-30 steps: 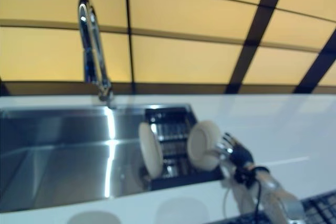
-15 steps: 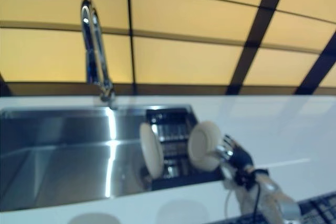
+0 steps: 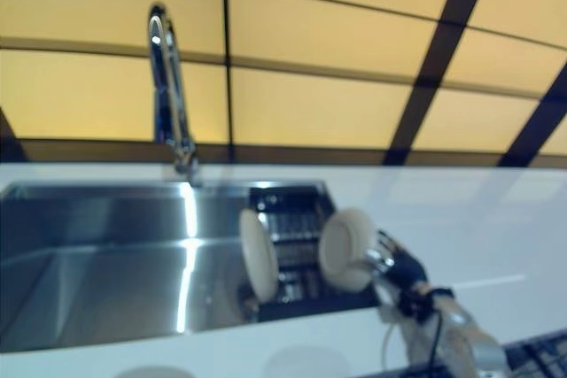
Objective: Take plates into dishwasher
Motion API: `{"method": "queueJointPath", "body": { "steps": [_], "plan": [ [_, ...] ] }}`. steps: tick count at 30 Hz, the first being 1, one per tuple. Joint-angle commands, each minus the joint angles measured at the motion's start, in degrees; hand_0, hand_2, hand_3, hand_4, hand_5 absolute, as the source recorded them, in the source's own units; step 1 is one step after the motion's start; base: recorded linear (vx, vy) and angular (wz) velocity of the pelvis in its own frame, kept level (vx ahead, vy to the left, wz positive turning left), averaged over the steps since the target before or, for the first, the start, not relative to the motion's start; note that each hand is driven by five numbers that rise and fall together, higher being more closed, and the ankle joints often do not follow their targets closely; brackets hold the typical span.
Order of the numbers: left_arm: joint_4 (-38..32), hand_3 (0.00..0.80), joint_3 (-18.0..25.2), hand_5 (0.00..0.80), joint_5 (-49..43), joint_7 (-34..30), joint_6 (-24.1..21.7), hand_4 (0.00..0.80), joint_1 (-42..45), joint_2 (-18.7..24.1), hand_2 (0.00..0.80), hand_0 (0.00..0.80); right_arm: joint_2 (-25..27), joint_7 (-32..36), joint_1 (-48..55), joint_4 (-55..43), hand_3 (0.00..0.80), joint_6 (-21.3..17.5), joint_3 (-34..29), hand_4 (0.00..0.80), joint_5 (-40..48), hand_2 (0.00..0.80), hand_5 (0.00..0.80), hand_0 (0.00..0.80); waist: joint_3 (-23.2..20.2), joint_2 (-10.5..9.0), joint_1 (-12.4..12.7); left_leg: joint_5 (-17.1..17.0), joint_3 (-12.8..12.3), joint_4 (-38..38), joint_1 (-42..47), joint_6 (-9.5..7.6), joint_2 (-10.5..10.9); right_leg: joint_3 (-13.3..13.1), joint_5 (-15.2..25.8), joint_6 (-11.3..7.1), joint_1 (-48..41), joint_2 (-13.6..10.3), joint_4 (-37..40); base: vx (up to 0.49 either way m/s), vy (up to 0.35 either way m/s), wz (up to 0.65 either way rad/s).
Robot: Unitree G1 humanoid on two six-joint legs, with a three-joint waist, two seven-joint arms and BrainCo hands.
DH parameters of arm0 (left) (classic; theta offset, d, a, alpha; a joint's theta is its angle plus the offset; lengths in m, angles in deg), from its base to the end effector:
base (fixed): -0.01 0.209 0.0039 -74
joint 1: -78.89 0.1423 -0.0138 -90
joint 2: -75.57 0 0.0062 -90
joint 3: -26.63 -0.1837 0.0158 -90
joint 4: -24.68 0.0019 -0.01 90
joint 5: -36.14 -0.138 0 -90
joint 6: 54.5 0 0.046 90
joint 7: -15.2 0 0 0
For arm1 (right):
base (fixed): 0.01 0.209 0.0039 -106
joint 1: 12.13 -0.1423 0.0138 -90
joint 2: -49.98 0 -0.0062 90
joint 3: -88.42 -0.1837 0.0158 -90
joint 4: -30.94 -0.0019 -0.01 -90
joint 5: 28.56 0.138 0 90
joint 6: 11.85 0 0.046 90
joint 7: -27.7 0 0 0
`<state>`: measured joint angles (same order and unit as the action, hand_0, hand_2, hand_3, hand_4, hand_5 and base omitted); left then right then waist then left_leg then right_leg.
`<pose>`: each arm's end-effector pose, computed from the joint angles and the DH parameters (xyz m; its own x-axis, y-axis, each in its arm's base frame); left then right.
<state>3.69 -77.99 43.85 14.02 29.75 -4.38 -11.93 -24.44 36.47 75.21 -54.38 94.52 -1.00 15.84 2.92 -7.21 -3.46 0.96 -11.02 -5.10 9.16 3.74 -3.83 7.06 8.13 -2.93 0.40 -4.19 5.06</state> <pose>0.0346 0.2455 -0.1132 0.3272 0.1809 -0.9275 0.1344 0.9626 0.2352 0.2098 -0.2495 0.0569 0.9449 0.1904 -0.2664 -0.1181 0.9570 0.2651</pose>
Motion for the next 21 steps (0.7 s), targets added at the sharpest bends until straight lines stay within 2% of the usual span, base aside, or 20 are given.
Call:
{"method": "queueJointPath", "body": {
  "steps": [1, 21],
  "plan": [
    [-1.3, 0.000, 0.9, 0.000, 0.2, 1.1, -2.3, 0.000, -8.6, -0.4, 0.000, 0.000, -4.1, 1.5, 1.2, 4.8, 0.000, 2.8, 7.1, 0.000, -1.5, 0.000, 0.000, 0.000, 4.4, 0.66, 2.0, -0.5, 1.3, 1.8, -3.9, -2.97, 1.9, 1.1, -2.5, -5.58, -3.1, -2.7, -2.1, 0.000, 0.000, 0.00],
    [-1.5, 0.000, 0.5, 0.000, -0.2, 1.3, -1.8, 0.000, -8.7, -1.0, 0.000, 0.000, -6.3, 4.7, 1.0, 10.9, 0.000, 2.7, 8.7, 0.000, -2.8, 0.000, 0.000, 0.000, 4.3, 0.95, 2.6, -0.5, 1.8, 1.7, -3.8, -2.99, 2.2, 1.7, -2.5, -5.71, -3.5, -3.0, -1.9, 0.000, 0.000, 0.00]
  ]
}}
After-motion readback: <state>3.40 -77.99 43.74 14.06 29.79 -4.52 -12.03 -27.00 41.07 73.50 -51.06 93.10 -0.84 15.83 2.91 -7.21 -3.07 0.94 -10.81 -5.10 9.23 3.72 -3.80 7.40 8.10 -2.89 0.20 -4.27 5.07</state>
